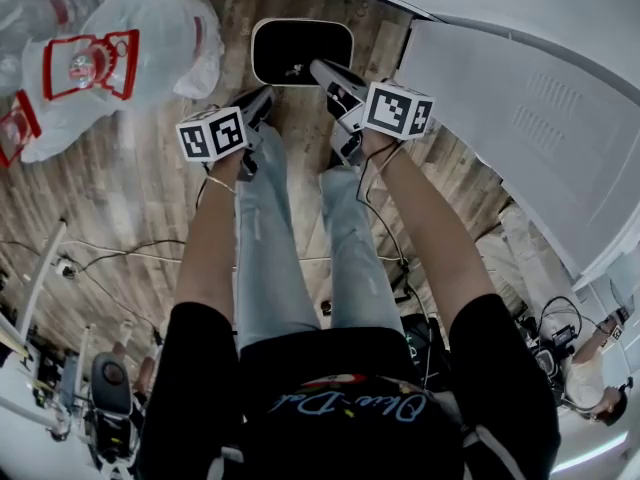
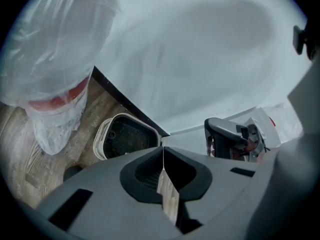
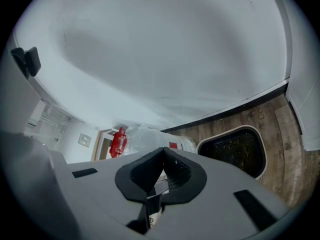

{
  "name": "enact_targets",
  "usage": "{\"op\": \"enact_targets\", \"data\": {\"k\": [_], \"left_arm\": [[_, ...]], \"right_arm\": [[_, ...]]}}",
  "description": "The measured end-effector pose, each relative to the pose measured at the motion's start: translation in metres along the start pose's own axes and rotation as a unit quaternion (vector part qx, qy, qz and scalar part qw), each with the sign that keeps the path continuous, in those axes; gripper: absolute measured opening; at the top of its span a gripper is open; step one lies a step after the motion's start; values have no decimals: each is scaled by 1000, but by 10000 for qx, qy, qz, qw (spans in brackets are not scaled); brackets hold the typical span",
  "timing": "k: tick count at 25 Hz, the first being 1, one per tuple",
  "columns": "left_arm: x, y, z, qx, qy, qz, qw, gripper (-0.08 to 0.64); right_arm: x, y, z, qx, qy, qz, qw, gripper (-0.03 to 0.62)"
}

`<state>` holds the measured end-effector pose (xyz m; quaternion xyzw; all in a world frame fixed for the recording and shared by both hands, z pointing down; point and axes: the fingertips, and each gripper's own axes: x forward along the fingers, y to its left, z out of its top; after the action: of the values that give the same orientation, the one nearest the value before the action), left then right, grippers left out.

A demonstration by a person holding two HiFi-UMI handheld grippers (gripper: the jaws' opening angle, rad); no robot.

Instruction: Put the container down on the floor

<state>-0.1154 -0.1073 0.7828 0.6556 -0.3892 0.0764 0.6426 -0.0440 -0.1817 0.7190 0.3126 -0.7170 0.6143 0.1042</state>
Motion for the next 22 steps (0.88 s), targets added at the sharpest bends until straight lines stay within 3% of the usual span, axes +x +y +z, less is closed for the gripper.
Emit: {"op": "enact_targets", "data": {"k": [4,7,11,18,22], "left_arm": [[-8,-24,12,247,-236,-111,9994,5],[-17,-40,21,418,-425,85,9982,5],[-35,-67,32,748,-768,193,9940,6],[-67,-140,51,1527,-1258,87,9802,6],[-85,-186,55,2435,-1208,28,9623,6]], "right_arm": [[-15,23,12,-127,-224,203,9995,0],[-31,43,20,-139,-427,421,9981,0],[-58,64,29,-492,-610,344,9963,0],[-114,109,46,-1152,-1065,466,9865,-2],[-145,133,56,-1574,-1311,356,9782,-2]]}}
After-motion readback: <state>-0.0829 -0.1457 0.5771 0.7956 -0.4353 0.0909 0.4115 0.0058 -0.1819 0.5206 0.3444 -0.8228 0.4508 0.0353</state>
